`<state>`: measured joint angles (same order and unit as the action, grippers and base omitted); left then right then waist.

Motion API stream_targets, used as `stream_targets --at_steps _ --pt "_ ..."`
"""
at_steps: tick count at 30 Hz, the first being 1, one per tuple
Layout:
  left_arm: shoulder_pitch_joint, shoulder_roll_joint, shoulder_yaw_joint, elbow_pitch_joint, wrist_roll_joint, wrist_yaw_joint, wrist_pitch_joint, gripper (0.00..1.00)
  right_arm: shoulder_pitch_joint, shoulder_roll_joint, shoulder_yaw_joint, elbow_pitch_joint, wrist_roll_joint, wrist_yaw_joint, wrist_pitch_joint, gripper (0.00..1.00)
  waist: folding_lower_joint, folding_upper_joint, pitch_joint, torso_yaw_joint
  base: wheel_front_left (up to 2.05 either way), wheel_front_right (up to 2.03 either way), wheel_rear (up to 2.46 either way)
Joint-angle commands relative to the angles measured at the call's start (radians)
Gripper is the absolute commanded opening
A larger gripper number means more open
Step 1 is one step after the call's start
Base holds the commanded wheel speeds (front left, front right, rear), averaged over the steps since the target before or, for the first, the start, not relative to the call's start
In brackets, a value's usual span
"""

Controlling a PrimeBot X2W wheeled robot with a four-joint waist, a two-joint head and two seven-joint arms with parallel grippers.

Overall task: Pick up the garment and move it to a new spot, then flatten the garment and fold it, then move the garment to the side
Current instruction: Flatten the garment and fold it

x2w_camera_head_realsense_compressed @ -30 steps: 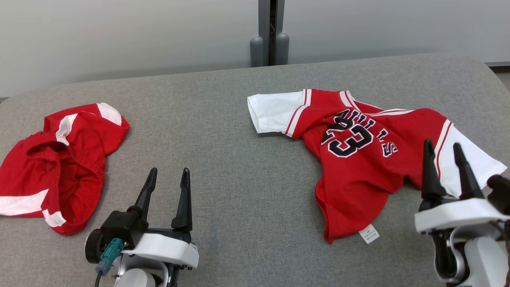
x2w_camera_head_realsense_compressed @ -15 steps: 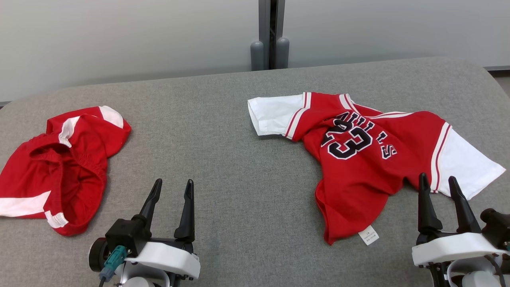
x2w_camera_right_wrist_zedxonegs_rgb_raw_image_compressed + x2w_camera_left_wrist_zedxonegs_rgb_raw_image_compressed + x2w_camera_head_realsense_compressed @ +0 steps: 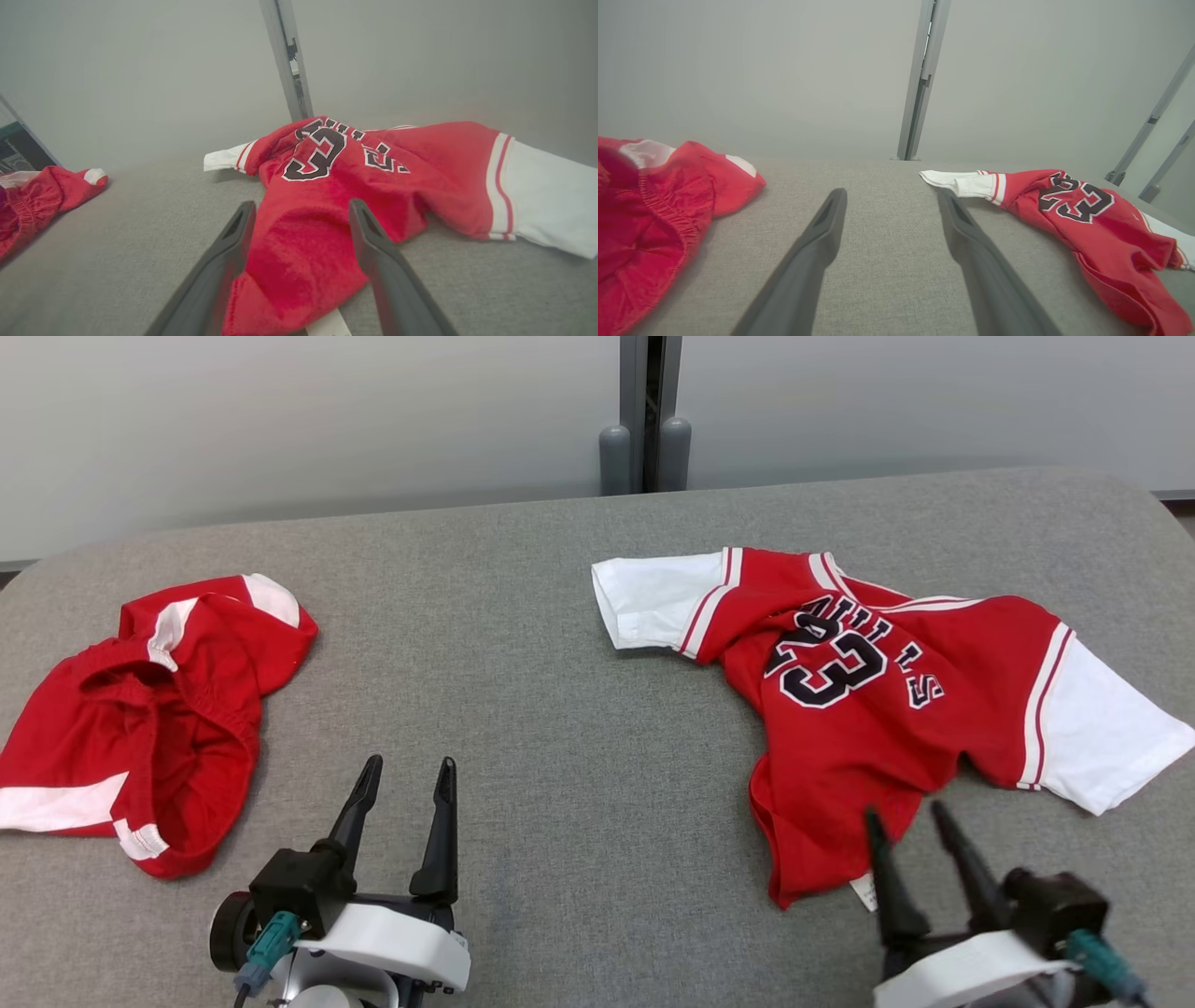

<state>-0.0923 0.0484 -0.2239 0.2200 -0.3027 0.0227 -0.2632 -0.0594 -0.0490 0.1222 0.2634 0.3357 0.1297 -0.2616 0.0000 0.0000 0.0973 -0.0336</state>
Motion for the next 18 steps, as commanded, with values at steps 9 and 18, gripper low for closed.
stream_targets --at_steps 9,18 --pt "-0.015 0.004 -0.01 0.018 0.005 -0.007 -0.002 1.0 0.012 -0.005 0.162 0.109 -0.068 0.002 0.032 1.0 0.0 0.0 0.011 0.01 0.0 0.0 0.0" --pt "-0.017 0.004 -0.021 0.028 0.01 -0.009 -0.002 1.0 -0.024 -0.005 0.2 0.221 -0.122 0.002 0.066 1.0 0.0 0.0 0.009 0.033 0.0 0.0 0.0"
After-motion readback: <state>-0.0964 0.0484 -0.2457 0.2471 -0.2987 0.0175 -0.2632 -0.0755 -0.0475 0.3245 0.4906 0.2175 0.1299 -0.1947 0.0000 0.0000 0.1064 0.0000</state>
